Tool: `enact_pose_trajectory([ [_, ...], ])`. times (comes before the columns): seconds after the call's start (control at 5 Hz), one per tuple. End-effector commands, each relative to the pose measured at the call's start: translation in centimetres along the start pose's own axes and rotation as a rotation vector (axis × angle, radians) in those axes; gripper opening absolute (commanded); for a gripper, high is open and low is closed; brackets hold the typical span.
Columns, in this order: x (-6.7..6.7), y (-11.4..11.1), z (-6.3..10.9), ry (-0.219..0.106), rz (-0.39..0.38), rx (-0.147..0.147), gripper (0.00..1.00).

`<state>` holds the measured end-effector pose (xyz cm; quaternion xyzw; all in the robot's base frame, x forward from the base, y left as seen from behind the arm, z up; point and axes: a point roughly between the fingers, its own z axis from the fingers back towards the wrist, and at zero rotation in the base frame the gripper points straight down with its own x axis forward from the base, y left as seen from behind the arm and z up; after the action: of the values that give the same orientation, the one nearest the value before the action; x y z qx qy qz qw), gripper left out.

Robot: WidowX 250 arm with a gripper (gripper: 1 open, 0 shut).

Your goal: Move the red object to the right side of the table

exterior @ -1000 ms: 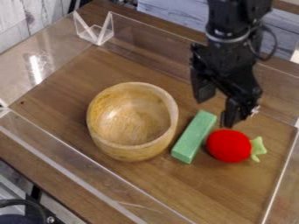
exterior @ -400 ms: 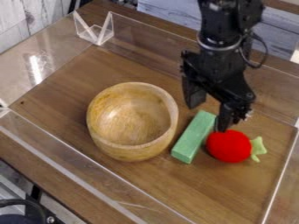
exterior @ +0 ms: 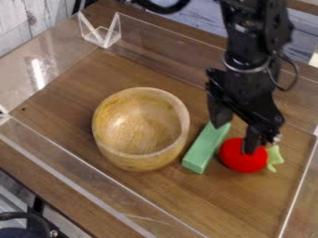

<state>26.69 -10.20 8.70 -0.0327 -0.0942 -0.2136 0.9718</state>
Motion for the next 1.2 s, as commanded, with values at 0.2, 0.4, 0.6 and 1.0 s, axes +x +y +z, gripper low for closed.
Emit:
enact_pose_trajectory([
  [0.2,1.4,0.0,1.0,-0.041,-0.079,-0.026,1.00],
  [0.4,1.5,0.2,-0.2,-0.042,-0.120,-0.042,1.00],
  [0.6,1.5,0.5,-1.2,-0.041,-0.166,-0.052,1.00],
  [1.0,-0.6,1.1,-2.4,-0.028,-0.123,-0.037,1.00],
])
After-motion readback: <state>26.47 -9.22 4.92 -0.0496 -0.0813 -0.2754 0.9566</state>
